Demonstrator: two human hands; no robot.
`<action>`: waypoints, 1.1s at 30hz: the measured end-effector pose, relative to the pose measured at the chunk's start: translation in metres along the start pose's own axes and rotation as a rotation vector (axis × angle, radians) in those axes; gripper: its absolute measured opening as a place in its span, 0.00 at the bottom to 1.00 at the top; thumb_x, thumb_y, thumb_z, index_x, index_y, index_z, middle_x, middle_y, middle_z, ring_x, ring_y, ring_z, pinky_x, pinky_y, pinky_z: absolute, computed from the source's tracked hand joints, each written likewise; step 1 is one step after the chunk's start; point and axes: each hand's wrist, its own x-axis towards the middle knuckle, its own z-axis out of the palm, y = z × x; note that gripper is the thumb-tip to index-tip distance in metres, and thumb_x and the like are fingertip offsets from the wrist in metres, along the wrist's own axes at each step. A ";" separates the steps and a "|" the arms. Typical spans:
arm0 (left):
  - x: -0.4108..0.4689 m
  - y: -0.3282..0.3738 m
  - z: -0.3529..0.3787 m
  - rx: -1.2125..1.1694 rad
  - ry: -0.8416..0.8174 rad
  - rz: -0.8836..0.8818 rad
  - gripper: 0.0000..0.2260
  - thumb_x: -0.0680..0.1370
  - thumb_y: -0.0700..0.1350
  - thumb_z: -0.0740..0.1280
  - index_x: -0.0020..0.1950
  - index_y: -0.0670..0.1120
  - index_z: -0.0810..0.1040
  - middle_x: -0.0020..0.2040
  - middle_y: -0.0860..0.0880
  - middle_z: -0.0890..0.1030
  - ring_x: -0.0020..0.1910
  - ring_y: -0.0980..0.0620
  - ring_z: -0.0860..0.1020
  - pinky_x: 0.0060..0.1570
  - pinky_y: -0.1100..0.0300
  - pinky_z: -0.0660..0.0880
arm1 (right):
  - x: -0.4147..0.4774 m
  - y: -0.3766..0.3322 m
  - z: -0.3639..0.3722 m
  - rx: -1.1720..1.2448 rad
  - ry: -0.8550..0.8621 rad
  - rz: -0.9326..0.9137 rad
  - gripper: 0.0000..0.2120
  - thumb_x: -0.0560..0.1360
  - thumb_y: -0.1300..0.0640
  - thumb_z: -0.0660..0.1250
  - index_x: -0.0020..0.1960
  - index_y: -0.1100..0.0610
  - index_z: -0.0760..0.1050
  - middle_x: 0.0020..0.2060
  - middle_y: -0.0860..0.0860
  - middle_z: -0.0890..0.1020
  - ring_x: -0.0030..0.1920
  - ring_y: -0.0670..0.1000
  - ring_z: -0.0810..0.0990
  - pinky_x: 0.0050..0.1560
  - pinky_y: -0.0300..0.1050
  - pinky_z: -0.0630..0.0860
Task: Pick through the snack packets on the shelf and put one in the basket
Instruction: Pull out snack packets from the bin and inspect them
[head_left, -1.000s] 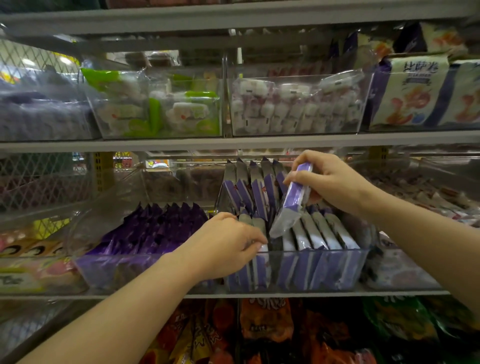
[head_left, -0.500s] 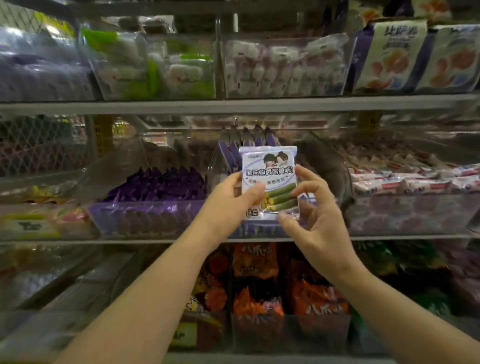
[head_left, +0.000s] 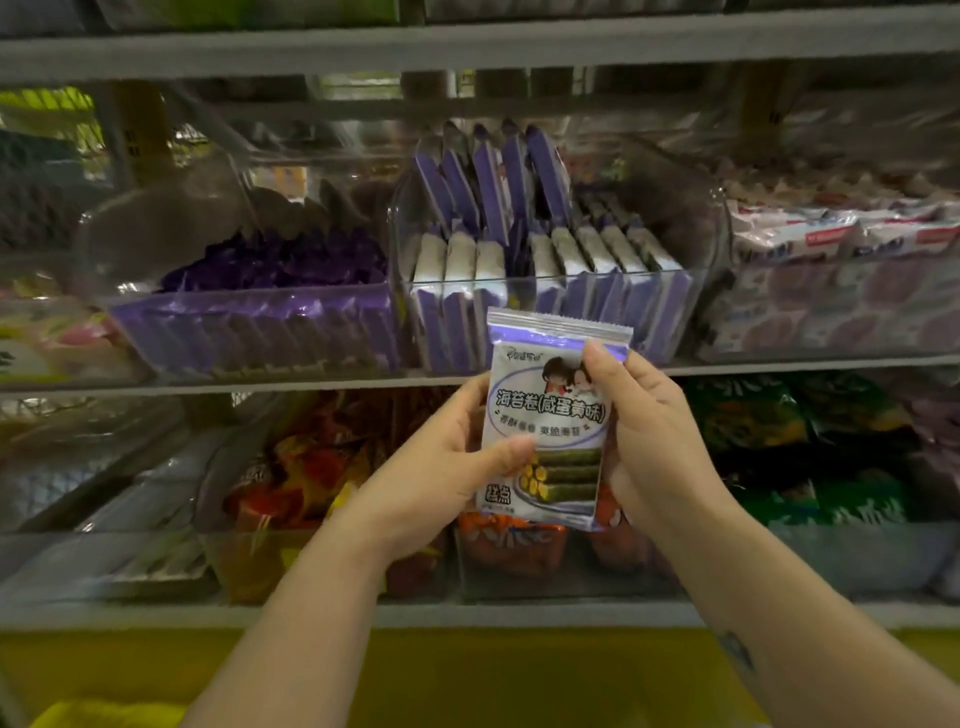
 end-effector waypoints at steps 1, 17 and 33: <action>-0.001 -0.004 -0.002 -0.011 -0.034 -0.021 0.23 0.77 0.44 0.68 0.70 0.57 0.68 0.64 0.50 0.80 0.62 0.47 0.80 0.57 0.45 0.79 | 0.000 0.003 -0.003 0.012 -0.006 0.026 0.12 0.75 0.53 0.65 0.50 0.60 0.80 0.46 0.60 0.86 0.47 0.59 0.86 0.42 0.52 0.83; -0.003 -0.030 -0.006 -0.034 0.248 -0.066 0.12 0.71 0.52 0.69 0.52 0.52 0.84 0.51 0.47 0.86 0.51 0.50 0.84 0.45 0.55 0.82 | -0.011 0.034 -0.036 -0.138 -0.059 0.153 0.10 0.75 0.59 0.65 0.43 0.56 0.85 0.42 0.59 0.86 0.41 0.54 0.87 0.35 0.41 0.80; -0.005 -0.026 -0.001 -0.167 0.518 -0.045 0.10 0.80 0.45 0.65 0.41 0.50 0.84 0.42 0.46 0.86 0.41 0.50 0.83 0.38 0.53 0.81 | -0.014 0.036 -0.052 -0.271 -0.541 0.536 0.19 0.75 0.47 0.66 0.65 0.51 0.76 0.61 0.55 0.81 0.62 0.57 0.79 0.62 0.59 0.76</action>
